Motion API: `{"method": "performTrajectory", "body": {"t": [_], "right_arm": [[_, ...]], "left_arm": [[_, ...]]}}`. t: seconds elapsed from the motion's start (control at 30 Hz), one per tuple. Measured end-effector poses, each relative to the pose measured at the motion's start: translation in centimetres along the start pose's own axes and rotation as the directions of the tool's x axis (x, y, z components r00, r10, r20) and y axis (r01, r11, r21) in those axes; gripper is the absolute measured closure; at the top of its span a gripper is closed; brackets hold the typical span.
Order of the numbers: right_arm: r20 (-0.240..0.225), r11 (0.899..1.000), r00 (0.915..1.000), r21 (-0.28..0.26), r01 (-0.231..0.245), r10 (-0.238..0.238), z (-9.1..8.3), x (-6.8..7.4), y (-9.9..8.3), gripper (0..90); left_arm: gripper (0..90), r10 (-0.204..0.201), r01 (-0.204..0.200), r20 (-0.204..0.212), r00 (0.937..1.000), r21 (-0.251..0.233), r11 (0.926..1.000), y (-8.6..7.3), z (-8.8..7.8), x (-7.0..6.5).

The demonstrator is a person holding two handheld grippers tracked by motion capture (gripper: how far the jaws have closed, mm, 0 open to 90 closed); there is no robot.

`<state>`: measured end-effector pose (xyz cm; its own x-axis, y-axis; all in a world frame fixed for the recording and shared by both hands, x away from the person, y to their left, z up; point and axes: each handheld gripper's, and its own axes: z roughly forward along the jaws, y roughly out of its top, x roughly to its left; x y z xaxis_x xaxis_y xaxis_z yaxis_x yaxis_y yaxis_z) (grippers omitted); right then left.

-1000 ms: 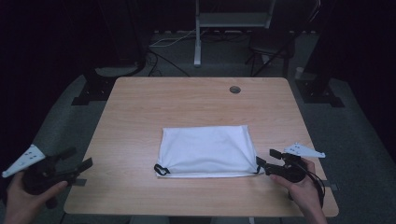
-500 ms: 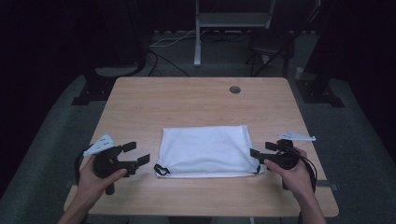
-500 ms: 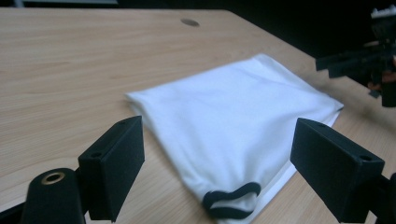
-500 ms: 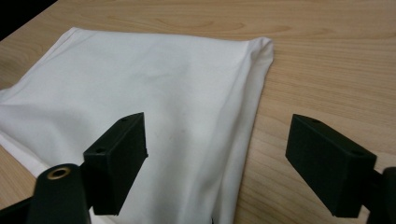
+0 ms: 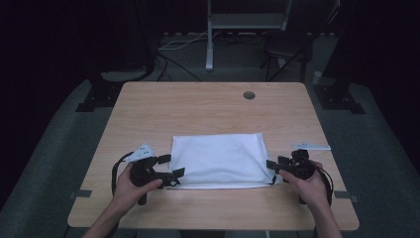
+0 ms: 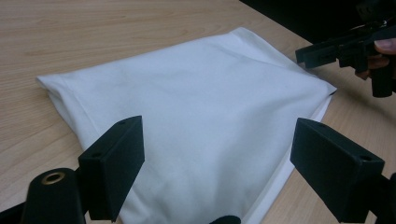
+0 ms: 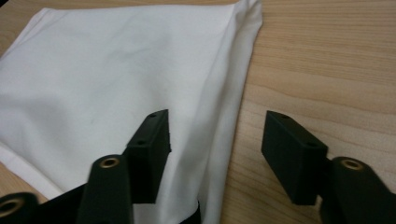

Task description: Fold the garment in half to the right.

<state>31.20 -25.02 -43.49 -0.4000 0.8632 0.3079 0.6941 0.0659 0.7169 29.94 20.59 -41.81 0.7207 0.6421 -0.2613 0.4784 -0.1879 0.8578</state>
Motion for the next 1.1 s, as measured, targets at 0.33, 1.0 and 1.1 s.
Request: {"method": "performTrajectory", "body": {"t": [0.33, 1.0, 1.1], "right_arm": [[0.035, 0.999, 0.9985, 0.028, 0.040, -0.041, 0.4, 0.8, 0.3, 52.4], [0.018, 0.999, 0.9985, 0.014, 0.052, -0.052, 1.0, 2.1, 0.9, 86.3], [0.001, 0.998, 0.9985, -0.016, 0.055, -0.055, 0.4, 2.6, 1.7, 86.5]], "left_arm": [[17.9, 0.044, -0.041, -0.045, 0.9980, 0.063, 0.9972, -0.6, 0.8, -0.3], [17.9, 0.061, -0.050, -0.082, 0.9948, 0.131, 0.9901, -1.4, 1.7, 0.0], [17.9, 0.054, -0.044, -0.081, 0.9953, 0.124, 0.9913, -1.3, 1.6, 0.1]]}}
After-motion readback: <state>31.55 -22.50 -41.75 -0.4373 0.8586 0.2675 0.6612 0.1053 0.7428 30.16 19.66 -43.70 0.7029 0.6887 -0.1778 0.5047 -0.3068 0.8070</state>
